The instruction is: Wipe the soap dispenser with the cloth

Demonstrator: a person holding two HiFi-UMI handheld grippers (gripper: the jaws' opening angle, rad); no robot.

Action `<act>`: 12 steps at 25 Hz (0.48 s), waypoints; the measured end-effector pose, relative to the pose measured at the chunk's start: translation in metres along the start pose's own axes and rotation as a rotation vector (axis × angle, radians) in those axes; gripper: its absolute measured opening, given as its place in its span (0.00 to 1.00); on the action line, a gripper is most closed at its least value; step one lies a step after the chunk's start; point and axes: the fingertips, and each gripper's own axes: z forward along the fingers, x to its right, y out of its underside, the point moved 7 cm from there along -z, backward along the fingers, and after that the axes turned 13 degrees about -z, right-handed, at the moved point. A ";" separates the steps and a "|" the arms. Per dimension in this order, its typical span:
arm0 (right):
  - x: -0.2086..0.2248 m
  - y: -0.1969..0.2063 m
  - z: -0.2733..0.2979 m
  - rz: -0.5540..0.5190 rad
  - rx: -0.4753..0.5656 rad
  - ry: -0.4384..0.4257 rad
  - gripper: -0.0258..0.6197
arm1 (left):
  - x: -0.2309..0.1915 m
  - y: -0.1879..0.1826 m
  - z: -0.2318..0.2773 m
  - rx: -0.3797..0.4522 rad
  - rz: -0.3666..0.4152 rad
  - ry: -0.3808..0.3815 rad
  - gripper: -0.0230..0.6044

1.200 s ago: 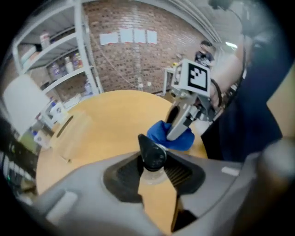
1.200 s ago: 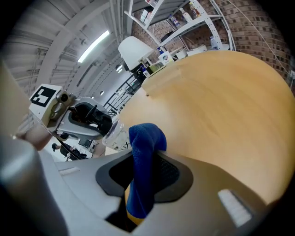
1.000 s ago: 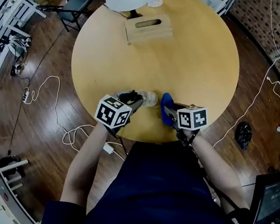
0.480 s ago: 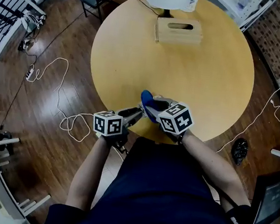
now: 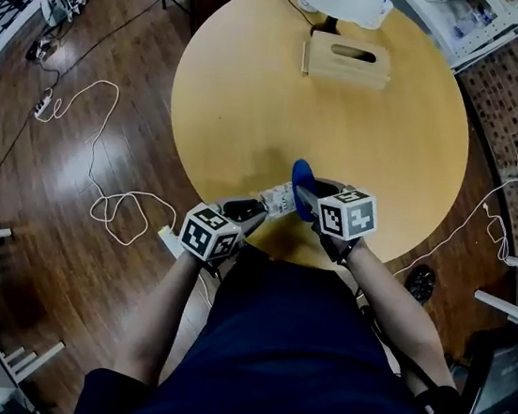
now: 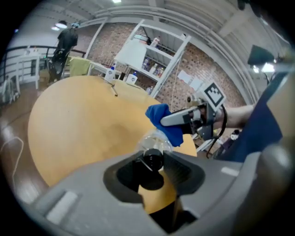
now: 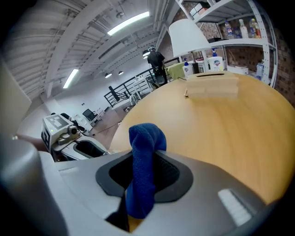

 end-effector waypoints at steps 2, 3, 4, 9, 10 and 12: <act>-0.015 -0.005 -0.006 -0.049 0.037 -0.041 0.19 | -0.001 -0.001 0.007 -0.012 0.088 -0.032 0.25; -0.026 -0.007 -0.007 -0.087 0.051 -0.072 0.19 | -0.002 -0.001 0.010 -0.018 0.114 -0.044 0.25; -0.037 -0.008 -0.006 -0.126 0.055 -0.103 0.19 | -0.003 -0.001 0.012 -0.027 0.125 -0.049 0.25; -0.038 0.003 0.005 -0.126 0.029 -0.106 0.19 | -0.006 0.006 0.017 -0.075 0.055 -0.027 0.25; -0.028 0.005 0.004 -0.105 0.024 -0.075 0.19 | -0.007 0.008 0.017 -0.073 0.031 -0.018 0.24; -0.008 0.009 0.001 -0.074 0.011 -0.011 0.19 | -0.010 0.010 0.016 -0.063 -0.013 0.000 0.24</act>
